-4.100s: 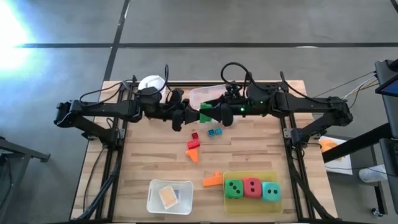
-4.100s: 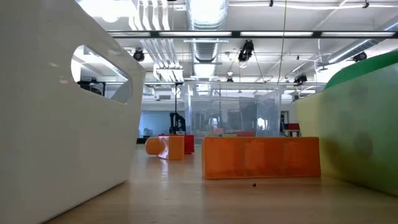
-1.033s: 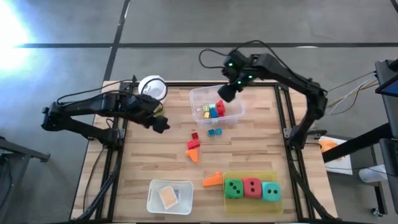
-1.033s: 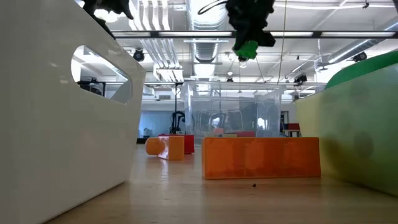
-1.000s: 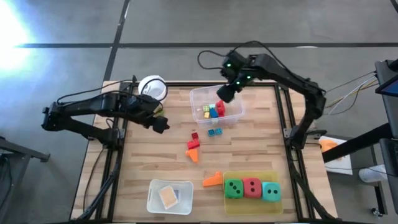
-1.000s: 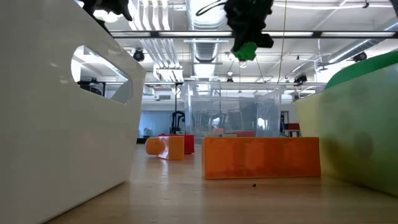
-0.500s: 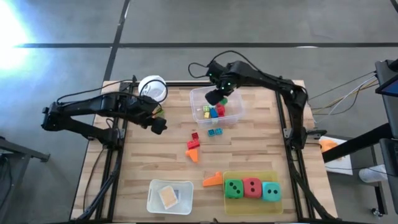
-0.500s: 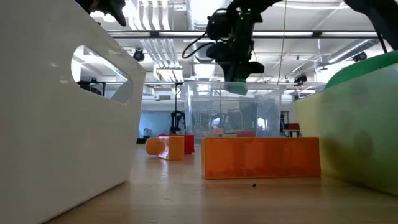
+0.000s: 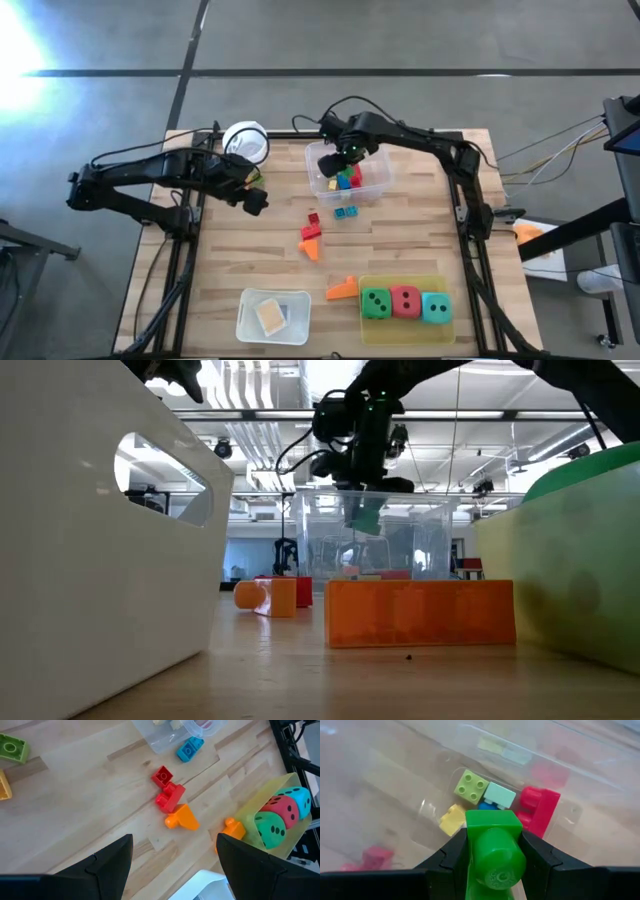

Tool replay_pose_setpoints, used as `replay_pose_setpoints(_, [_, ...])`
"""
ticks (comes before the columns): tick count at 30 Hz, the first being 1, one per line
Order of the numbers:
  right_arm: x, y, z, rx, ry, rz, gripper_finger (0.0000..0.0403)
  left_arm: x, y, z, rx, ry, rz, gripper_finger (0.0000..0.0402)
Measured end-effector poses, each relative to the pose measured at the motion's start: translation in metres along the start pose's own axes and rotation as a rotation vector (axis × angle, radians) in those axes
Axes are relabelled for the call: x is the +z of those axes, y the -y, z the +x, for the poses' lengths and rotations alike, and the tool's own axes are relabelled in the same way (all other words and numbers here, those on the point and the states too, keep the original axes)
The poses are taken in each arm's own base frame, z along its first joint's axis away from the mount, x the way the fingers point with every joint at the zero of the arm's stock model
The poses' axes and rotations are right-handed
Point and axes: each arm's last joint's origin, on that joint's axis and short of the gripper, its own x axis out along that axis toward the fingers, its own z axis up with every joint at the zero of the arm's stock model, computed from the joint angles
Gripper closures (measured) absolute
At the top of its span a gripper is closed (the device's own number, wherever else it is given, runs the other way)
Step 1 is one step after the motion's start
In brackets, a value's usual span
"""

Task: Pick & Place Toys
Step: Put the green game piece into the transparent bin

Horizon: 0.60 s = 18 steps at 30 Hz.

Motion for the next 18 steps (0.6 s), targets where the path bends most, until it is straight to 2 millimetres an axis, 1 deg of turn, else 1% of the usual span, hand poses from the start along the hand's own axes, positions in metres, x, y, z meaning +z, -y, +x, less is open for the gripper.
replay_pose_setpoints(3, [0.001,0.0,0.005,-0.011,-0.006,0.039,0.0282,0.0,0.0,0.0,0.001,0.0,0.011,0.011])
replay_pose_setpoints(6, [-0.003,-0.002,0.007,-0.029,-0.005,0.048,0.0282,0.0,0.0,0.0,0.003,-0.002,0.015,0.011])
replay_pose_setpoints(7, [-0.004,-0.004,0.008,-0.039,0.006,0.04,0.0282,0.0,0.0,0.0,0.004,-0.003,0.015,0.011])
replay_pose_setpoints(10, [-0.007,-0.01,0.009,-0.04,0.028,-0.071,0.0282,0.0,0.0,0.0,0.004,-0.003,0.026,0.011])
replay_pose_setpoints(16, [-0.016,-0.005,0.024,-0.081,-0.029,-0.101,0.0282,0.0,0.0,0.0,0.005,-0.003,0.037,0.011])
replay_pose_setpoints(18, [-0.019,-0.003,0.029,-0.091,-0.045,-0.062,0.0282,0.0,0.0,0.0,0.004,-0.003,0.043,0.011])
